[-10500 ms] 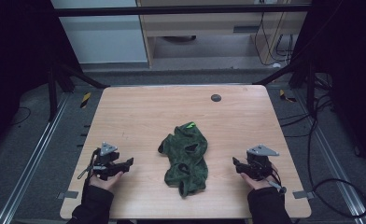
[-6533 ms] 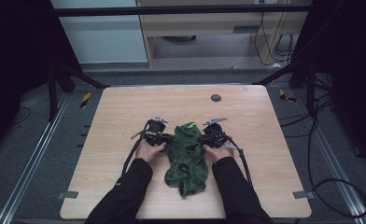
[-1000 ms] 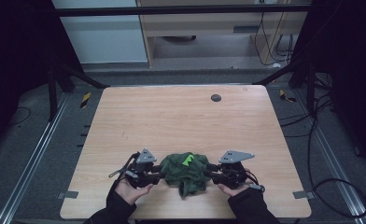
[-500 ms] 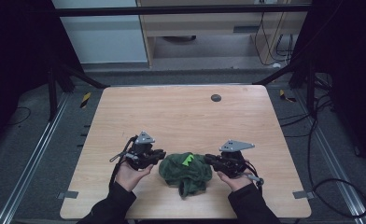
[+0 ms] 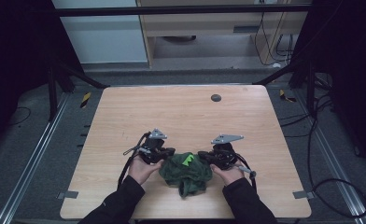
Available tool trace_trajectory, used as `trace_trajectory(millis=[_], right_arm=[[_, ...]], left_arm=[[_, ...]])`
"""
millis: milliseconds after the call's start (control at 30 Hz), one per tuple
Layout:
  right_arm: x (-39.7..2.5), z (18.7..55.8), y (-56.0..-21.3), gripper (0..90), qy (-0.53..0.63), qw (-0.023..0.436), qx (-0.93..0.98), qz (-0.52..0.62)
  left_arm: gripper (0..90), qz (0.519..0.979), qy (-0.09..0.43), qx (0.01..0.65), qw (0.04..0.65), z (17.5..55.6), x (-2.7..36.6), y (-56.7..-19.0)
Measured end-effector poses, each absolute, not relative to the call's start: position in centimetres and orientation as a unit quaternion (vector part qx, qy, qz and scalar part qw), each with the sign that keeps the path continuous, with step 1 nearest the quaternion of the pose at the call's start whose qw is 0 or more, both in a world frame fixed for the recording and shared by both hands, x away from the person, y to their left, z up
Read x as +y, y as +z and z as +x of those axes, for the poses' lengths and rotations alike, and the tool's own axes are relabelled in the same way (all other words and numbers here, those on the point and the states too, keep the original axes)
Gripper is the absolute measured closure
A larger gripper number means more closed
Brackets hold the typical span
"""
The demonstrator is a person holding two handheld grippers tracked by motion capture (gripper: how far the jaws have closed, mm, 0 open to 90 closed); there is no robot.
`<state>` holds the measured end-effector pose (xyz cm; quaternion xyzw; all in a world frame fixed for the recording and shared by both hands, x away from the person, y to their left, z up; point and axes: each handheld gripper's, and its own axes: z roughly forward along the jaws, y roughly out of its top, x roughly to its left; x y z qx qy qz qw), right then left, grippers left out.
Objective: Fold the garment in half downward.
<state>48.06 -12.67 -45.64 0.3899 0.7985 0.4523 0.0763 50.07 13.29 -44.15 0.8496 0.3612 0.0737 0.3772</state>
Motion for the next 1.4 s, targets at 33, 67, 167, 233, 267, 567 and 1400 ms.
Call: trace_trajectory(millis=[33, 67, 167, 233, 267, 567, 1400], right_arm=[[-12.4, 48.0, -45.8, 90.0, 0.449, 0.071, 0.802, 0.388], [-12.3, 48.0, -45.8, 90.0, 0.448, 0.07, 0.804, 0.384], [-12.0, 47.7, -45.9, 89.6, 0.444, 0.06, 0.811, 0.376], [-11.9, 47.5, -45.8, 89.0, 0.444, 0.059, 0.813, 0.372], [-11.9, 47.3, -45.8, 89.0, 0.445, 0.057, 0.815, 0.367], [-11.8, 45.5, -45.3, 88.5, 0.452, 0.055, 0.82, 0.346], [-12.0, 42.5, -47.4, 87.8, 0.428, 0.045, 0.839, 0.334]], left_arm=[[89.6, 0.85, 0.072, 0.36, 0.377, 50.0, 13.2, -44.2], [89.6, 0.853, 0.059, 0.356, 0.378, 50.0, 13.2, -44.4], [89.6, 0.854, 0.046, 0.357, 0.377, 49.8, 13.3, -44.7], [89.5, 0.856, 0.039, 0.35, 0.378, 49.4, 13.4, -44.6], [89.5, 0.857, 0.037, 0.348, 0.378, 49.1, 13.4, -44.6], [89.4, 0.866, 0.034, 0.325, 0.379, 46.0, 13.7, -44.0], [89.3, 0.897, 0.031, 0.288, 0.334, 42.6, 12.2, -46.2]])
